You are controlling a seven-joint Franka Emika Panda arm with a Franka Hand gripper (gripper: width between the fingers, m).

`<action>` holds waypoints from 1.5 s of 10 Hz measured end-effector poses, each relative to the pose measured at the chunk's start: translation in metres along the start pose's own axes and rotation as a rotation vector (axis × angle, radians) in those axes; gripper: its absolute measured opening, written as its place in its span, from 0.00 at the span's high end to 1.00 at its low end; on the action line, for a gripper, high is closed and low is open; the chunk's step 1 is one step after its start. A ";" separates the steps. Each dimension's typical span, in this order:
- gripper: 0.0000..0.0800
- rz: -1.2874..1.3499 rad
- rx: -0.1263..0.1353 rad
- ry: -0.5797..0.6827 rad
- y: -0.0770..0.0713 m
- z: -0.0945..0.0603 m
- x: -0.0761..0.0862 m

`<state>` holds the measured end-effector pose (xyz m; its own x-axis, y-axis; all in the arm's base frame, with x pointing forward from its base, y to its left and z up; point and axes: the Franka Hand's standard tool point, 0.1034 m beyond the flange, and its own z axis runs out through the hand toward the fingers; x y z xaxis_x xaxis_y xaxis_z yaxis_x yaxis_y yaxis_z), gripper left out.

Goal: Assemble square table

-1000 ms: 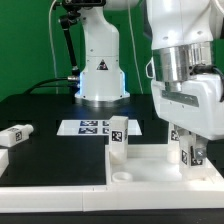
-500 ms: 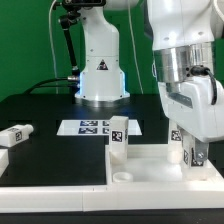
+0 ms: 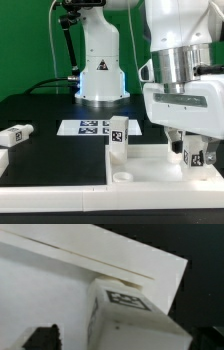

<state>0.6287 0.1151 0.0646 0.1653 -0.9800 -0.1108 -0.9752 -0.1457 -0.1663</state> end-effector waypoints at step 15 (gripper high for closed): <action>0.19 -1.040 -0.032 0.042 0.000 -0.001 -0.020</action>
Offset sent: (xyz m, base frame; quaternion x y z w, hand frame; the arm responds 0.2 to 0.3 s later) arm -0.0042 0.0345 0.0055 -0.0203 -0.0377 -0.2934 0.9550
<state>0.6257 0.1346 0.0680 0.9219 -0.3724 0.1069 -0.3578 -0.9242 -0.1338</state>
